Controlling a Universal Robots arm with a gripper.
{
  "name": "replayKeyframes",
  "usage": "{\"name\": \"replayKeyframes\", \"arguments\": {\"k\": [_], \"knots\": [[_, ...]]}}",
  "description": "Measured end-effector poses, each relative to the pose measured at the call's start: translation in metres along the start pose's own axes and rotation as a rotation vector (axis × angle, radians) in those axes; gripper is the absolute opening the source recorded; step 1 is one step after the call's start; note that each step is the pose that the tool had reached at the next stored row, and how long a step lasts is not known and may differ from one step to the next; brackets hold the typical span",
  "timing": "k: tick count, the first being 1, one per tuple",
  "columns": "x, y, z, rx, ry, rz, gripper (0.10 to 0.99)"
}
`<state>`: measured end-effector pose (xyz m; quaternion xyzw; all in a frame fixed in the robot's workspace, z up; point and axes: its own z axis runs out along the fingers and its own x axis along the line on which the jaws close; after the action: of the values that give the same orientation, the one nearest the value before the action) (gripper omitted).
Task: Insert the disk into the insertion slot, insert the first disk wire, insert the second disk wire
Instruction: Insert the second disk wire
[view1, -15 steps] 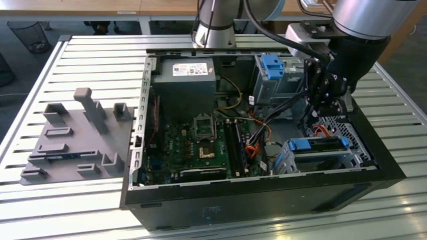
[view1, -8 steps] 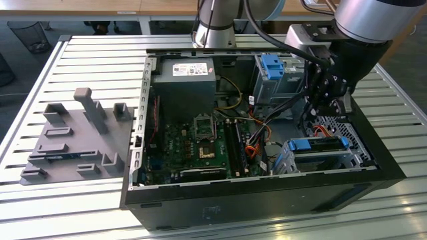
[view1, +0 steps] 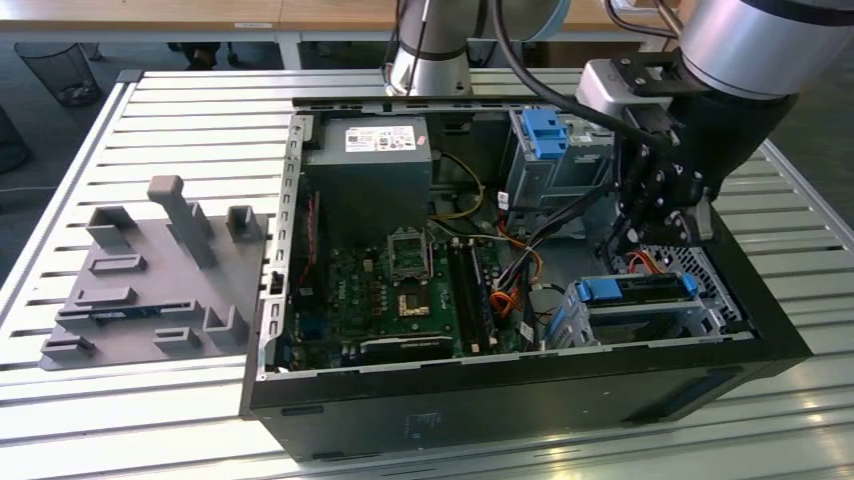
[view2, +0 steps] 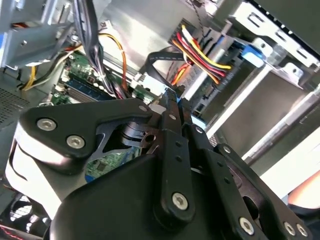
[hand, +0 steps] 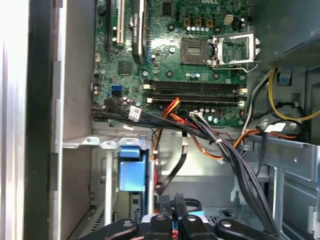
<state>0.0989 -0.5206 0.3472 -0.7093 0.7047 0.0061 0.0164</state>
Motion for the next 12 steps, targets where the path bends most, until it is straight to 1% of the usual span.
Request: {"name": "replayKeyframes", "arguments": {"k": [1,2,3,5,6,7,8,9,12], "knots": [[0.0023,0.0000,0.0000,0.000,-0.0010,0.000,0.149],[0.0042,-0.0001,0.0000,0.000,-0.0048,0.000,0.149],[0.0057,-0.0001,0.0000,0.000,-0.0132,0.000,0.149],[0.0081,-0.0003,0.0000,0.000,-0.0360,0.001,0.149],[0.0091,-0.0003,0.0000,0.000,-0.0449,0.001,0.149],[0.0100,-0.0003,0.0000,0.000,-0.0488,0.001,0.149],[0.0103,-0.0003,0.0001,0.000,-0.0487,0.001,0.149],[0.0103,-0.0003,0.0001,0.000,-0.0461,0.001,0.149],[0.0109,-0.0004,0.0001,0.000,-0.0300,0.000,0.149]]}}
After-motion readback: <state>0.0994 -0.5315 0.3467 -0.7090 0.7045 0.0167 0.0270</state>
